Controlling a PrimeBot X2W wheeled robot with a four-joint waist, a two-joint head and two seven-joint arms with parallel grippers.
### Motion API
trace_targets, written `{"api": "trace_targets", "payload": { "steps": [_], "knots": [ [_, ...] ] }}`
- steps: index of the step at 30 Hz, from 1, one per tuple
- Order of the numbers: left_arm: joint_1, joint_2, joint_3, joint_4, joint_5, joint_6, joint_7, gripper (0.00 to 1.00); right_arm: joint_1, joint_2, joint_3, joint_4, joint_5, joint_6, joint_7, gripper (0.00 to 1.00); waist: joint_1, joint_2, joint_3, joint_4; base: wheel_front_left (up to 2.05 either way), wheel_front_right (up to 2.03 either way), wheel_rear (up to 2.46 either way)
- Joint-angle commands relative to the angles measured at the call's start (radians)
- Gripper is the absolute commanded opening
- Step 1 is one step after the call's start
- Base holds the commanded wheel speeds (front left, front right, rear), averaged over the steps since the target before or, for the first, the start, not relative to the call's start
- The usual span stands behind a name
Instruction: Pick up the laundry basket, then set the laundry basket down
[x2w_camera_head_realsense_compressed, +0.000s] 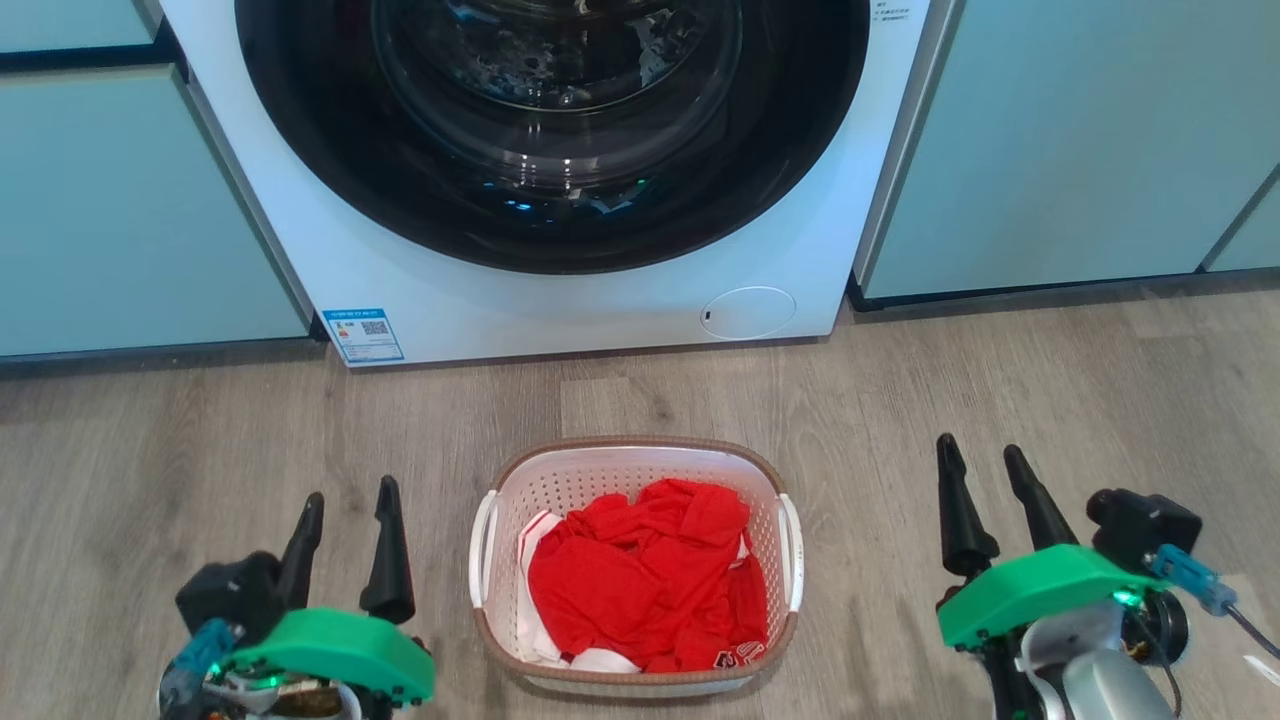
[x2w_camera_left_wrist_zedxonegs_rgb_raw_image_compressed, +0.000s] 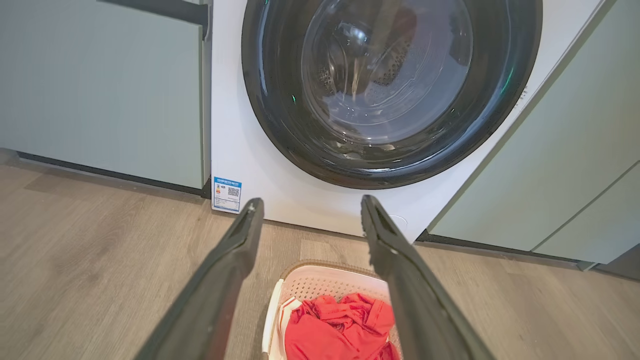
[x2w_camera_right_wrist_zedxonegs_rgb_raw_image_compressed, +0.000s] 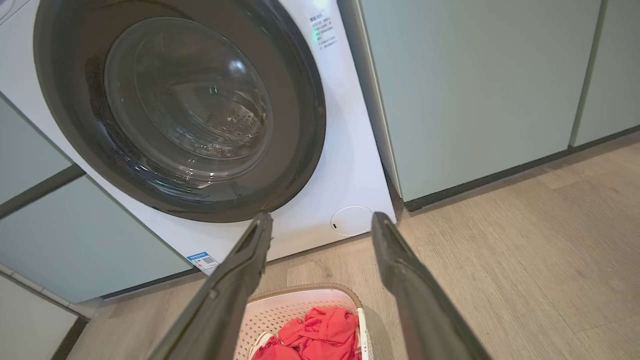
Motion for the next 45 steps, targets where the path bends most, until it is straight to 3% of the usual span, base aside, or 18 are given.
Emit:
{"api": "trace_targets", "payload": {
  "steps": [1,27,45],
  "knots": [
    [-0.029,0.010,0.019,-0.041,0.028,0.003,-0.016,1.00,-0.054,-0.011,0.026,-0.041,-0.028,0.004,-0.016,1.00,0.0000,0.0000,0.000,0.000,0.00,0.00,0.00],
    [-0.003,-0.013,0.021,-0.042,0.309,-0.008,-0.093,1.00,-0.059,-0.014,0.087,-0.050,-0.319,0.005,-0.092,1.00,0.0000,0.0000,0.005,-0.004,0.00,0.00,0.00],
    [-0.006,-0.022,0.042,-0.025,0.306,-0.027,-0.093,1.00,-0.061,-0.014,0.082,-0.039,-0.318,0.005,-0.092,1.00,0.0000,0.0000,0.004,-0.005,0.00,0.00,0.00]
  ]
}}
